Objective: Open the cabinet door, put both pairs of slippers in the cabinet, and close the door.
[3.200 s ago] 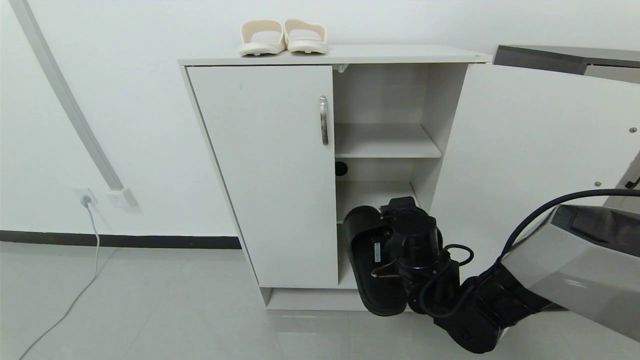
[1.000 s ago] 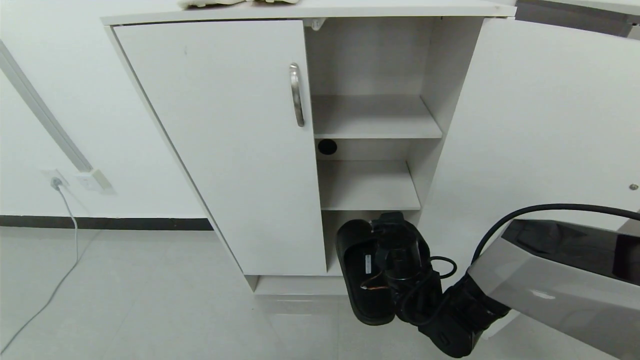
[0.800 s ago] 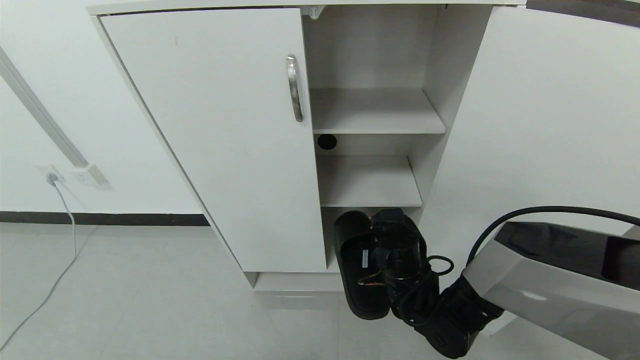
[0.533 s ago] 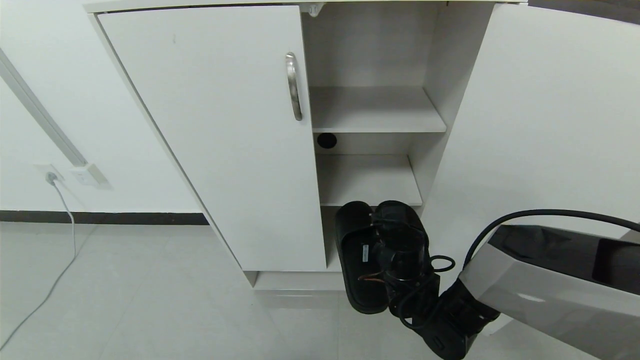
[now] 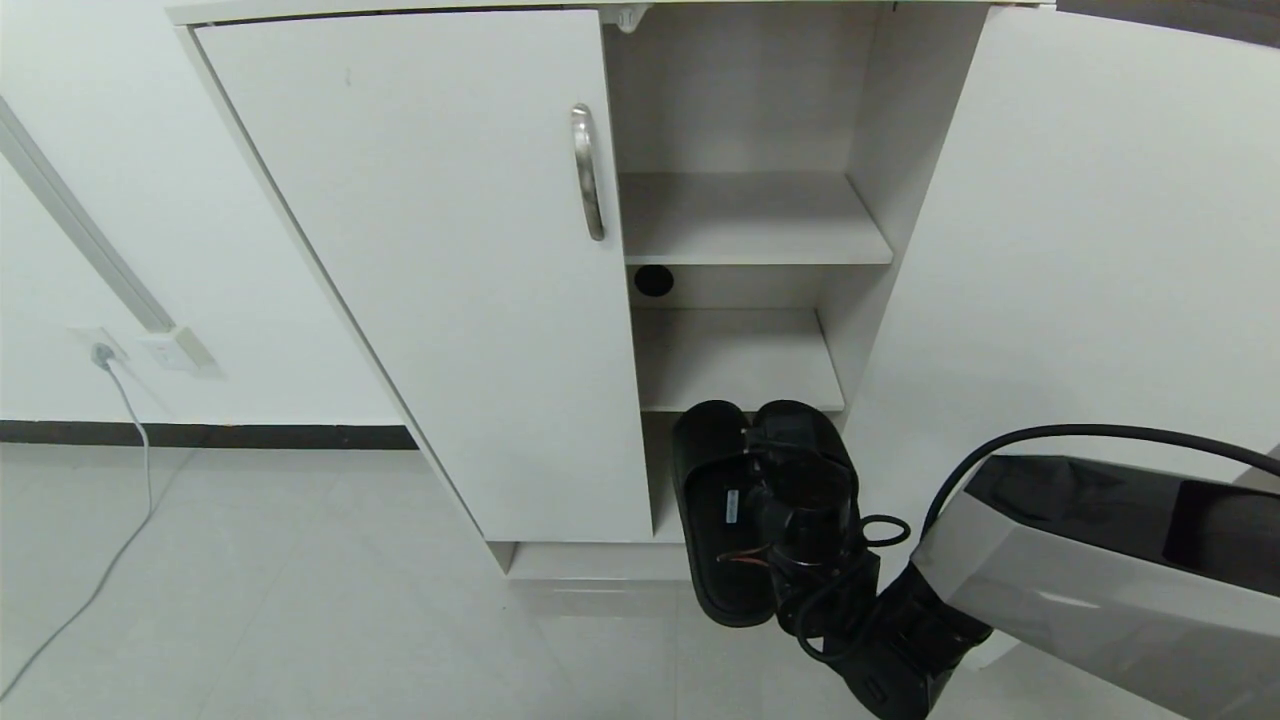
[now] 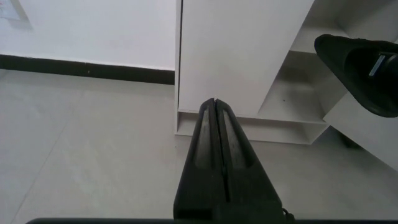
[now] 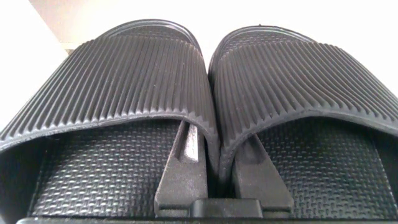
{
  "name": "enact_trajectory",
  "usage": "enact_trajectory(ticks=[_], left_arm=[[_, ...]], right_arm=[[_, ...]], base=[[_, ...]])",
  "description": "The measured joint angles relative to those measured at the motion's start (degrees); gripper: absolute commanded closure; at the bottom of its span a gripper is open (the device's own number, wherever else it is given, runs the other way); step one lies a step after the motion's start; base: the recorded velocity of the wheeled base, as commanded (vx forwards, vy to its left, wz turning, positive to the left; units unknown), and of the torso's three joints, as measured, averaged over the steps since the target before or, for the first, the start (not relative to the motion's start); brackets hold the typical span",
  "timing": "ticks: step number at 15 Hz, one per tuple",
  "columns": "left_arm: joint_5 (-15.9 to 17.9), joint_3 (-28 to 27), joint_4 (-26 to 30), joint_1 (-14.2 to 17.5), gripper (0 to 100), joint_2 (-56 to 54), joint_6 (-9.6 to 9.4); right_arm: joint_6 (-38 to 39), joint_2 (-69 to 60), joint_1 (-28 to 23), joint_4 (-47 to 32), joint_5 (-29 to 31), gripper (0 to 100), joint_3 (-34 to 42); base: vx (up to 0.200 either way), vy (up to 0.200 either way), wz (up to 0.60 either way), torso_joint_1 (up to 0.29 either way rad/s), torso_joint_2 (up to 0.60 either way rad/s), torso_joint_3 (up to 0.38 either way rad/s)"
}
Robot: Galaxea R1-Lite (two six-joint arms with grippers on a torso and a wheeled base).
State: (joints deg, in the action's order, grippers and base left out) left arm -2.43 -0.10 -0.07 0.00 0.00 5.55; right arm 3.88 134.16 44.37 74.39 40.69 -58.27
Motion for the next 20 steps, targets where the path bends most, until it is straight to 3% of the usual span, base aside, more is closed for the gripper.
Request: enact_trajectory(ticks=[12,20], left_arm=[[0.1,0.0,0.0,0.0,100,0.0,-0.05],[0.0,0.0,0.0,0.0,100,0.0,-0.02]], right_arm=[[0.0,0.5,0.2,0.7,-0.5,100,0.7],[0.3,3.1,-1.4,-1.7,-1.2,100,-3.7]], base=[[0.200,0.000,0.00,0.003,0.00,0.002],[0.000,0.000,0.00,0.000,0.00,0.000]])
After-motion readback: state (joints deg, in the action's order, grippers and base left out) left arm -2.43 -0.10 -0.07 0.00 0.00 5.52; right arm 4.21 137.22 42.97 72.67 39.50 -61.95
